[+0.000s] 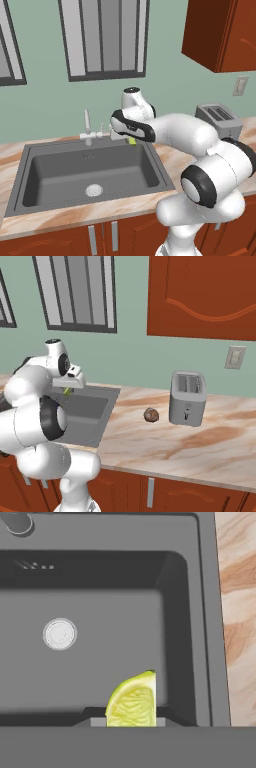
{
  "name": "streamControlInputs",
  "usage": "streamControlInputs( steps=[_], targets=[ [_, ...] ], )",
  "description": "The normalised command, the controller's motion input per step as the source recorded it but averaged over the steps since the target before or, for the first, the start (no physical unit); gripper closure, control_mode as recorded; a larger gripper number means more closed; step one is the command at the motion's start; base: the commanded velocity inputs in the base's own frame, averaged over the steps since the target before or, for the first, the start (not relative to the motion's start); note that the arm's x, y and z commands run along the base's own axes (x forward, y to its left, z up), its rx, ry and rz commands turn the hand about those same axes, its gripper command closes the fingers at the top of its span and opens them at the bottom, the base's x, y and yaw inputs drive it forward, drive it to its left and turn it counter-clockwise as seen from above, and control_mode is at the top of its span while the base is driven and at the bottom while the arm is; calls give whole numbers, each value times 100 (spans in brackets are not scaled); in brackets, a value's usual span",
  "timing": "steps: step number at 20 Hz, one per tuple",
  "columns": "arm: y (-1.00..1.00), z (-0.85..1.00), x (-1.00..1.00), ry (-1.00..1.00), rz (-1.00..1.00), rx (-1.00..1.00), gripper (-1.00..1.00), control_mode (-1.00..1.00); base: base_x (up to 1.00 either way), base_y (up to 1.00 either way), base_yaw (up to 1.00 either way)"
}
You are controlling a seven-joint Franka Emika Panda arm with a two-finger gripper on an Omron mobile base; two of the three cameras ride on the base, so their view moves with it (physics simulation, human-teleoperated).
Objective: Turn on the sink faucet. Then move the lemon wedge from the counter to the sink. Turn off the sink. Move the vegetable from the sink to the pot next to the stove. Finally move the pot to the front left burner.
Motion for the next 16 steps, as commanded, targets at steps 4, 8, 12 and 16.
streamControlInputs(
  steps=[4, 8, 12, 16],
  targets=[
    [-4, 16, -21, 0, 0, 0, 100, -100, 0, 0, 0],
    [2, 0, -2, 0, 1, 0, 100, -100, 0, 0, 0],
    [0, 0, -3, 0, -1, 1, 100, -100, 0, 0, 0],
    [0, 0, -15, -1, -18, 0, 100, -100, 0, 0, 0]
  ],
)
